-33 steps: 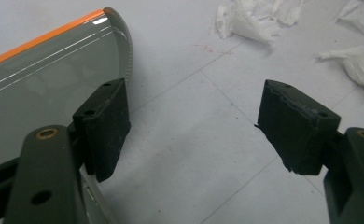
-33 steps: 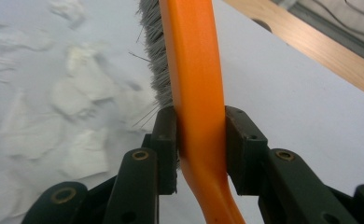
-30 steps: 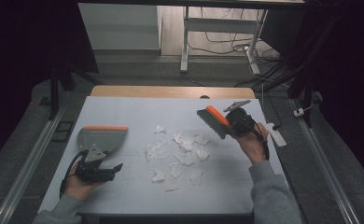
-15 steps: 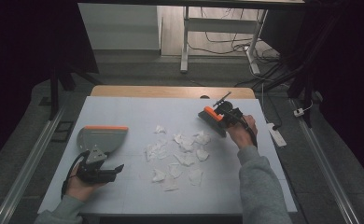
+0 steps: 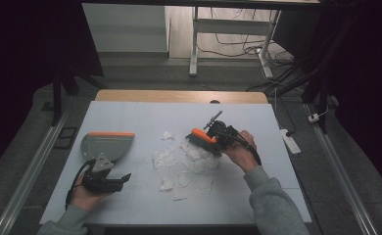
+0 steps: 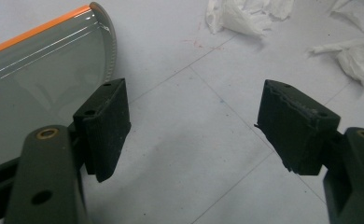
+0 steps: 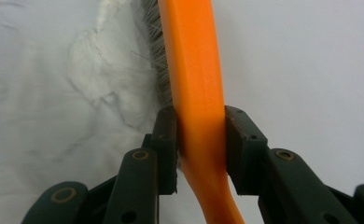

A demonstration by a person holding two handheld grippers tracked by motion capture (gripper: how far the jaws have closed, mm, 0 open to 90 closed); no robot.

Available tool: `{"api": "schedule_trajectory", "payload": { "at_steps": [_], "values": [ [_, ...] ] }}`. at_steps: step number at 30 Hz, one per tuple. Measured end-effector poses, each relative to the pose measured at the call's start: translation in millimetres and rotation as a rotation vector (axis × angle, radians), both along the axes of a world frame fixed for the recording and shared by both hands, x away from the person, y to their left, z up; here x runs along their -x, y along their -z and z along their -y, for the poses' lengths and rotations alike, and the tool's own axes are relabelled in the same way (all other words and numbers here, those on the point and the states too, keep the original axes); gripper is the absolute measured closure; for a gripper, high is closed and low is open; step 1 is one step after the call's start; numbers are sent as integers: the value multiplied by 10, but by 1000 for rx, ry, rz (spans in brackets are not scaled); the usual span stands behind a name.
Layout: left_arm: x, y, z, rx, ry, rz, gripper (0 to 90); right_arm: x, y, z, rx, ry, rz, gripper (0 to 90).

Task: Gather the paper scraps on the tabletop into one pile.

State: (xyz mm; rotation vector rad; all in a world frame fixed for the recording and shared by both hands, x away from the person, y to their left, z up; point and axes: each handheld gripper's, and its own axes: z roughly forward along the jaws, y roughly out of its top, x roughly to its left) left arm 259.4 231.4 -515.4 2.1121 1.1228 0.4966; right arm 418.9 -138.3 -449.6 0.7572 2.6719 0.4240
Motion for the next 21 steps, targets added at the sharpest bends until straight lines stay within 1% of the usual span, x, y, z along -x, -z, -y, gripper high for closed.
{"api": "schedule_trajectory", "payload": {
  "at_steps": [1,2,3,4,5,7,9,10,12,16,18,20,21],
  "values": [
    [1,1,4,0,1,1,259,33,-6,-5,-23,-13,-12,674],
    [2,0,6,-1,3,1,259,33,-6,-5,-23,-13,-12,674],
    [3,0,7,-2,3,1,259,64,-16,-12,-41,-20,-29,674],
    [4,1,7,-2,2,0,259,88,-30,-19,-53,-29,-34,674],
    [4,1,6,-2,2,0,260,102,-50,-19,-55,-36,-21,674],
    [3,3,6,-1,1,-2,260,102,-100,-8,-67,-26,15,673],
    [2,3,8,-2,2,-2,260,59,-149,20,-95,-5,37,673],
    [2,3,7,-2,3,-3,260,28,-166,27,-101,3,50,673],
    [0,5,5,-1,3,-1,261,-38,-189,20,-99,20,73,673],
    [-2,4,-5,2,3,0,261,-189,-196,-66,-95,27,93,673],
    [-2,3,-9,3,1,2,261,-263,-186,-149,-88,19,97,673],
    [-1,3,-11,7,3,4,262,-333,-177,-248,-77,10,92,673],
    [0,3,-10,7,4,6,262,-372,-172,-296,-65,-4,88,673]
  ]
}}
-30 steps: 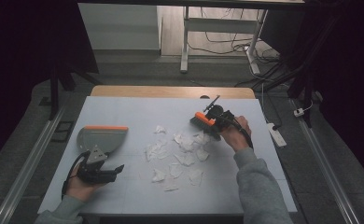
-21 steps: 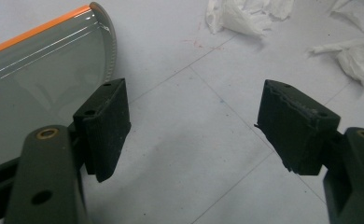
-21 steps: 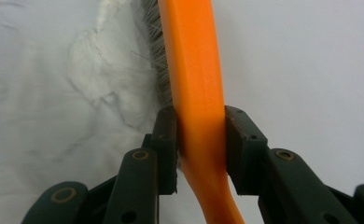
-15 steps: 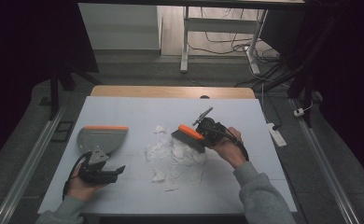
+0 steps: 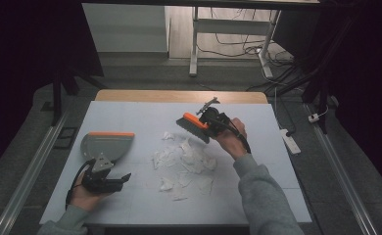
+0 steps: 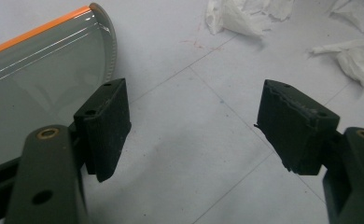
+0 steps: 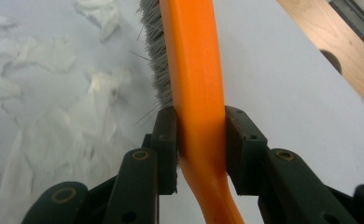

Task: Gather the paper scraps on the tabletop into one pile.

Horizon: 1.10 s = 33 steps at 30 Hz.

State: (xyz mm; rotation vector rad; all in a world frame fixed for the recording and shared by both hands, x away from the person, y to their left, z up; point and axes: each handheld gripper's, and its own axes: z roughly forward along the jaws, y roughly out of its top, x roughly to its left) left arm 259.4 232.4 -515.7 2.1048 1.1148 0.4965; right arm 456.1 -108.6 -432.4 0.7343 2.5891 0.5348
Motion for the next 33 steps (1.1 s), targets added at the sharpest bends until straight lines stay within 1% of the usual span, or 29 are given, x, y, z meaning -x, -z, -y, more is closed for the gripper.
{"api": "schedule_trajectory", "payload": {
  "at_steps": [3,6,10,13,16,18,21,23,24,25,26,28,30,33],
  "values": [
    [2,-4,0,1,4,2,262,-102,30,-153,26,-29,-17,672],
    [0,-5,0,3,6,4,263,-183,54,-289,56,-63,-13,673],
    [-11,0,-2,6,9,-2,264,-268,79,-461,82,-82,-16,673],
    [-12,4,3,5,12,-5,266,-328,128,-604,120,-104,-15,673],
    [-10,5,-3,10,12,-3,266,-366,179,-707,169,-123,2,673],
    [-17,7,-10,11,13,-5,266,-373,213,-755,196,-132,-12,674],
    [-25,14,-11,13,14,-9,269,-349,239,-818,188,-161,-22,674],
    [-23,14,-9,13,15,-9,270,-296,241,-872,207,-181,-23,673],
    [-20,12,-9,13,15,-9,270,-271,246,-890,211,-195,-19,673],
    [-16,11,-10,13,15,-7,271,-245,246,-902,224,-206,-10,673],
    [-13,10,-12,13,13,-6,271,-214,246,-910,224,-206,-12,673],
    [-13,10,-15,13,13,-7,272,-180,238,-887,209,-223,-21,673],
    [-15,13,-14,13,12,-8,272,-132,225,-855,183,-221,-46,674],
    [-13,12,-13,11,14,-7,274,-53,221,-783,162,-257,-52,673]
  ]
}}
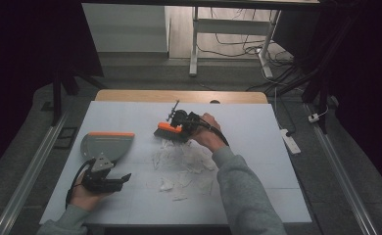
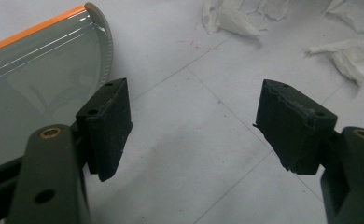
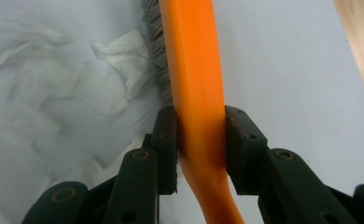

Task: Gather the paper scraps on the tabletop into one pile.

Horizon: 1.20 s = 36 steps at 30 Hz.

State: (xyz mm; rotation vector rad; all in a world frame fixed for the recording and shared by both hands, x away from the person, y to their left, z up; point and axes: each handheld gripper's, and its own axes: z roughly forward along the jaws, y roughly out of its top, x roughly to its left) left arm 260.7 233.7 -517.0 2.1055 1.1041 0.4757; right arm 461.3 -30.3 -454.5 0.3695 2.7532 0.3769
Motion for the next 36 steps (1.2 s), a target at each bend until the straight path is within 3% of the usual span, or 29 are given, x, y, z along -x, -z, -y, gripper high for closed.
{"api": "schedule_trajectory", "payload": {
  "at_steps": [7,10,12,16,18,22,28,32,36],
  "values": [
    [-11,8,4,-9,-3,-7,274,223,-42,183,-24,-79,-79,674],
    [-9,11,8,-10,-6,-7,274,261,-104,265,-61,-59,-51,673],
    [-8,12,8,-11,-7,-8,274,244,-176,342,-121,-43,-11,673],
    [-15,21,1,-8,-13,-9,274,239,-328,472,-208,19,28,673],
    [-18,22,-1,-7,-14,-10,274,248,-387,526,-225,26,51,673],
    [-13,18,-3,-6,-17,-5,274,292,-465,592,-287,41,55,673],
    [-12,16,-18,-3,-22,-3,274,463,-495,518,-342,42,22,673],
    [-10,18,-32,-2,-28,-2,274,597,-452,370,-389,19,-30,673],
    [-1,15,-45,-3,-35,3,275,666,-331,203,-436,69,-75,674]
  ]
}}
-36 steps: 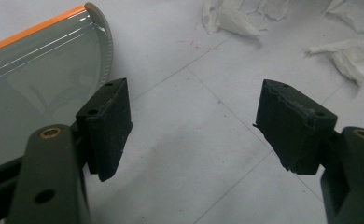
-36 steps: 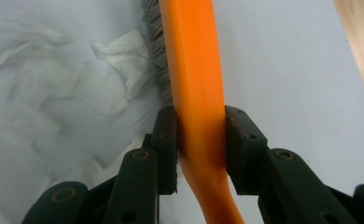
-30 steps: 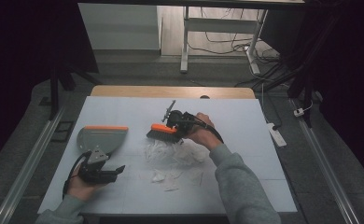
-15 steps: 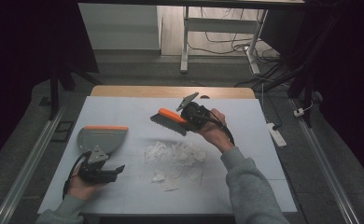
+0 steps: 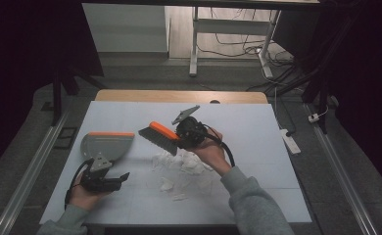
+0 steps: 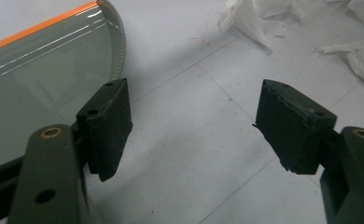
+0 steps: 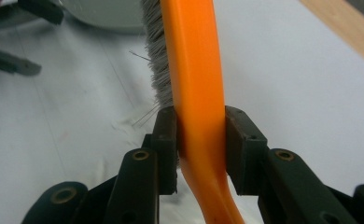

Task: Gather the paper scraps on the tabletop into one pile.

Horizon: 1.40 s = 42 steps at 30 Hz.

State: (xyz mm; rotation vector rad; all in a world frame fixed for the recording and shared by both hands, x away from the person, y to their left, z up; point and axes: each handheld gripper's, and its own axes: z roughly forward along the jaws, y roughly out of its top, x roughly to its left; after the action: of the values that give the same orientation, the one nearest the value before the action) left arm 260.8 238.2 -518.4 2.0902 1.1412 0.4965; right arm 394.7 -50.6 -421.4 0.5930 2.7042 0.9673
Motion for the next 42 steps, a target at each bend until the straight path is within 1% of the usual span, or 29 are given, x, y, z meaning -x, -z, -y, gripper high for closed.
{"api": "schedule_trajectory", "payload": {
  "at_steps": [1,2,3,4,5,6,9,10,13,14,16,18,19,20,21,23,24,25,26,27,29,31,33,35,37,40,42],
  "values": [
    [0,0,-5,1,0,0,275,18,35,-39,-21,30,-22,674],
    [0,1,-8,0,0,0,275,30,112,-116,-70,53,-79,674],
    [-1,1,-11,-2,-1,0,275,30,112,-116,-70,53,-79,674],
    [-1,2,-13,-2,-2,0,275,43,150,-159,-81,60,-106,674],
    [-1,3,-16,-1,-2,0,275,73,218,-256,-93,63,-136,674],
    [-2,4,-17,-1,-2,0,275,73,218,-256,-93,63,-136,674],
    [0,2,-20,-2,-3,1,275,104,311,-407,-81,58,-148,674],
    [1,2,-20,-3,-3,2,275,103,344,-449,-87,59,-160,674],
    [3,4,-23,-6,-3,3,275,77,428,-550,-133,67,-225,674],
    [2,6,-25,-5,-3,3,275,74,448,-585,-135,69,-230,674],
    [0,7,-28,-3,-4,2,276,59,500,-646,-113,72,-225,674],
    [3,6,-30,-4,-3,3,276,20,569,-672,-102,88,-246,674],
    [5,5,-32,-5,-3,4,276,0,599,-671,-91,103,-243,675],
    [7,4,-34,-3,-3,5,276,-26,611,-654,-75,116,-231,675],
    [9,4,-37,-3,-4,5,276,-56,622,-620,-68,129,-235,675],
    [9,6,-44,-1,-3,5,276,-112,633,-504,-78,166,-257,677],
    [7,7,-46,-1,-3,4,276,-131,629,-436,-73,181,-255,677],
    [5,8,-45,-1,-2,3,276,-150,623,-362,-69,197,-247,677],
    [5,8,-41,-1,-3,3,276,-174,594,-210,-56,229,-233,677],
    [5,8,-37,-2,-2,4,276,-174,594,-210,-56,229,-233,677],
    [5,7,-30,-5,2,4,276,-182,547,-74,-31,257,-207,677],
    [2,7,-26,-7,3,2,276,-175,493,25,-11,270,-177,676],
    [-1,9,-24,-8,4,0,276,-161,423,78,-17,266,-161,676],
    [3,8,-27,-9,3,1,276,-124,323,93,-54,248,-142,676],
    [7,9,-34,-5,-1,1,276,-71,216,86,-88,217,-131,676],
    [6,11,-44,-6,-3,0,278,21,75,75,-105,175,-99,676],
    [5,11,-45,-6,-3,0,277,82,9,92,-116,156,-98,676]
  ]
}}
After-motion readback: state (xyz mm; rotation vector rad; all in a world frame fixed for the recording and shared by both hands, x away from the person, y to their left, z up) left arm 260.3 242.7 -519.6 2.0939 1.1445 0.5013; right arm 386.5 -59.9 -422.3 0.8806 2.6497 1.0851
